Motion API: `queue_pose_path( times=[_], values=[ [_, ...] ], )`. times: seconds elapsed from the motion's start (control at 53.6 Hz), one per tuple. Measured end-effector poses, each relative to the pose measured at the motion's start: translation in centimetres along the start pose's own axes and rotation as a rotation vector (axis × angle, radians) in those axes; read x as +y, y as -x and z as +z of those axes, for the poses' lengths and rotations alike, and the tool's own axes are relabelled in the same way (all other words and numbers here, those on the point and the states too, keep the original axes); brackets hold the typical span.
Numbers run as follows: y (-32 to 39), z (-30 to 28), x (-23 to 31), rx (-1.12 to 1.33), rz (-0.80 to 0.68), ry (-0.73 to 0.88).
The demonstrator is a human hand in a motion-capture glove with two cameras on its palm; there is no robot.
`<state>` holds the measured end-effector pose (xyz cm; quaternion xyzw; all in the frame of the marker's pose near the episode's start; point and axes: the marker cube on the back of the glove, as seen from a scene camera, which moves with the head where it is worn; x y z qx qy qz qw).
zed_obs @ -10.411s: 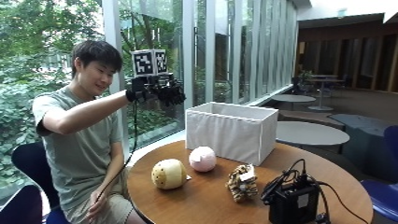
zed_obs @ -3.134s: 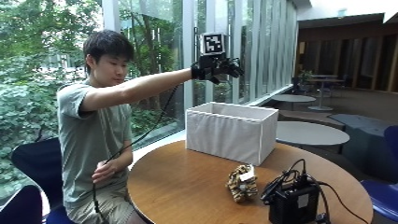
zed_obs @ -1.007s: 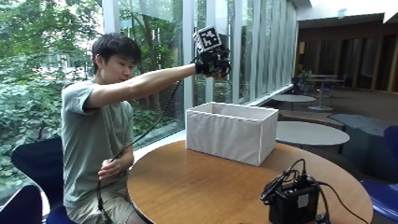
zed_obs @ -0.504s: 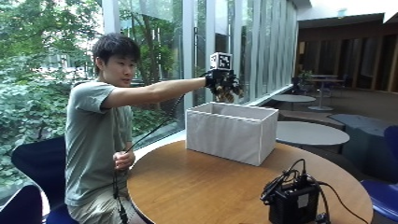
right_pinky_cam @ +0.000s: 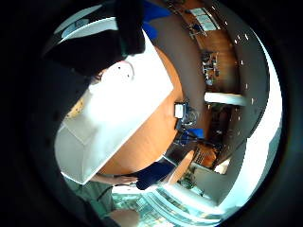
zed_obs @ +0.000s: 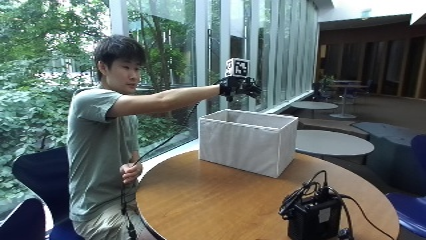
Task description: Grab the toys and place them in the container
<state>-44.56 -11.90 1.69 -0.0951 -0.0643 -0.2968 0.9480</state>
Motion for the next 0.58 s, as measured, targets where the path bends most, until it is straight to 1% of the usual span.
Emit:
queue_pose_path(
  times=[0.075,0.131,0.149,0.168,0.205,0.243,0.392,0.485,0.578],
  values=[
    [-1.8,0.2,1.0,0.132,0.016,0.004],
    [-2.1,0.3,2.0,0.216,-0.164,0.025],
    [-2.3,0.3,2.3,0.248,-0.185,0.028],
    [-2.5,0.3,2.6,0.271,-0.158,0.026],
    [-2.1,0.3,2.7,0.296,-0.052,0.015],
    [-1.1,0.4,2.5,0.313,0.0,0.006],
    [-1.6,0.0,4.2,0.233,-0.017,-0.045],
    [-1.4,0.2,4.2,0.202,0.119,-0.095],
    [-1.9,0.3,5.4,0.218,-0.024,-0.106]
  ],
)
